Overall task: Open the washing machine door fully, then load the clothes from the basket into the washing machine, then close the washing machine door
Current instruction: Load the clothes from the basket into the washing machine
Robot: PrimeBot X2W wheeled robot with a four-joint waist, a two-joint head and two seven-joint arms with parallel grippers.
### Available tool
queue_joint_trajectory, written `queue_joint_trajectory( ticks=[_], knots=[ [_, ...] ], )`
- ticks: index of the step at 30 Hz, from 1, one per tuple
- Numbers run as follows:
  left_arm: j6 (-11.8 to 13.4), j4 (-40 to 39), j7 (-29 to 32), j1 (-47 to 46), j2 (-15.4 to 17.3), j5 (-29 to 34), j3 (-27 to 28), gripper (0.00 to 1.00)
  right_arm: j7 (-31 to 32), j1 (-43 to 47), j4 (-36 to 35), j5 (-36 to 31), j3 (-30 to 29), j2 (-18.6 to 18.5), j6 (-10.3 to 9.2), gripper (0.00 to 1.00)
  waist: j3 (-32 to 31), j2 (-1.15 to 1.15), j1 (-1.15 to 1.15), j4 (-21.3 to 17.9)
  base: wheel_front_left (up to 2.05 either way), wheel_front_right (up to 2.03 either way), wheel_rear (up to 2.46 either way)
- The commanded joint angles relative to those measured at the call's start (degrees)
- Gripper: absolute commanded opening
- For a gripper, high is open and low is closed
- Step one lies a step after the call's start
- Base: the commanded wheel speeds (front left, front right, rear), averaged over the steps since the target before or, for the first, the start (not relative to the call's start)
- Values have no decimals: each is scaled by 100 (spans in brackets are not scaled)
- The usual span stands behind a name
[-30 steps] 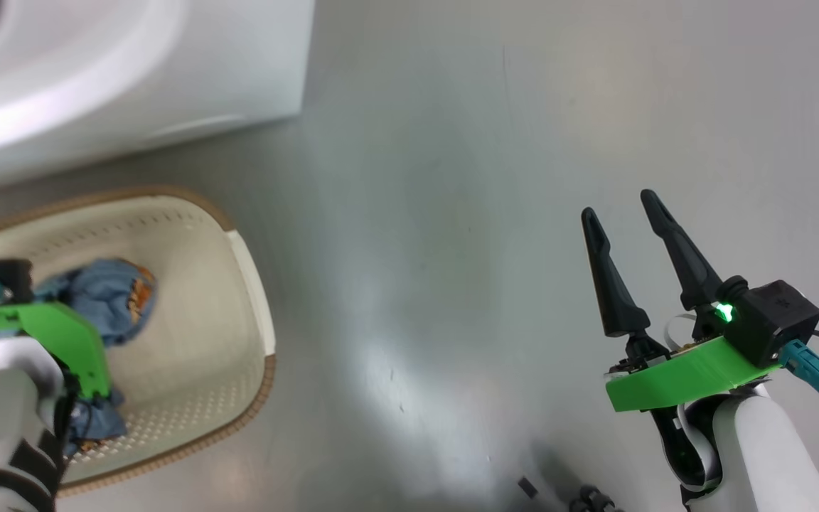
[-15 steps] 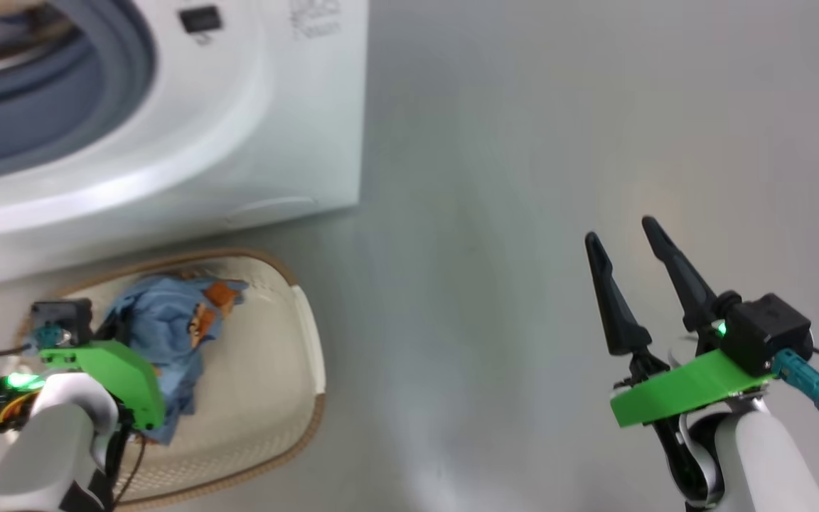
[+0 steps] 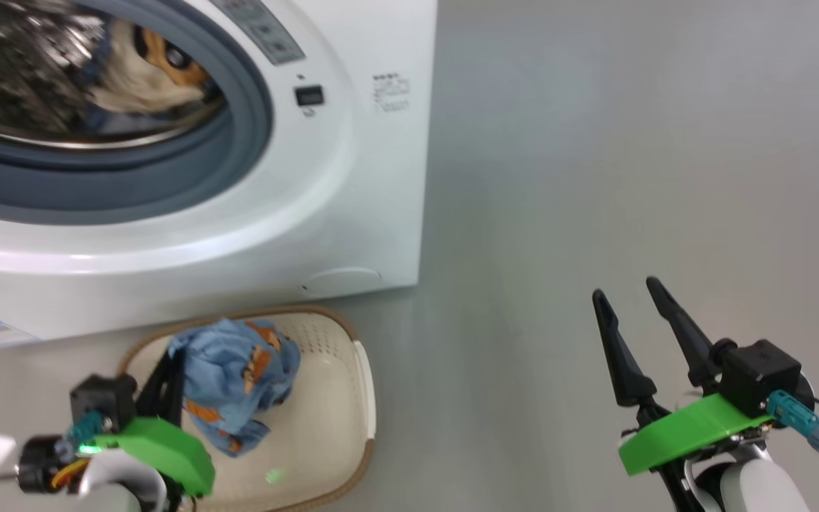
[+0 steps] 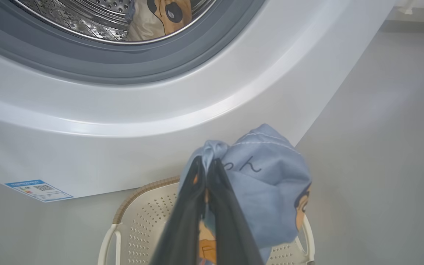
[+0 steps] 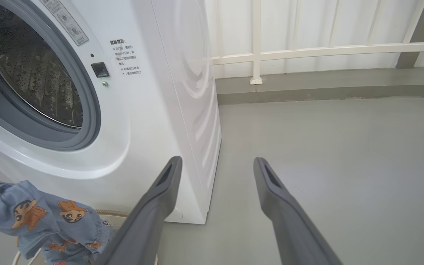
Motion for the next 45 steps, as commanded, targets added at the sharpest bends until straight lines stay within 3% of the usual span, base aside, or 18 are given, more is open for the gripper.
queue_joint_trajectory(
  ticks=[1,15,26,38,45],
  knots=[
    [46,-367,-60,164,122,80,251,0,36,79,-142,-7,97,-14,9,100,-447,0,0,313,0,0,0],
    [257,-2493,-61,1511,-202,304,760,0,189,502,-250,40,94,-14,9,100,-1091,0,0,494,0,0,0],
    [166,-3135,-61,1669,-454,428,1170,0,197,538,-346,21,93,-14,9,100,-951,0,0,411,0,0,0],
    [-145,-2949,-61,638,-389,212,1733,0,209,344,-449,-71,85,-14,9,100,-182,0,0,250,0,0,0],
    [-284,-2286,93,-828,5,-76,2019,0,177,83,-555,-133,152,-14,9,100,580,0,0,32,0,0,0]
  ],
)
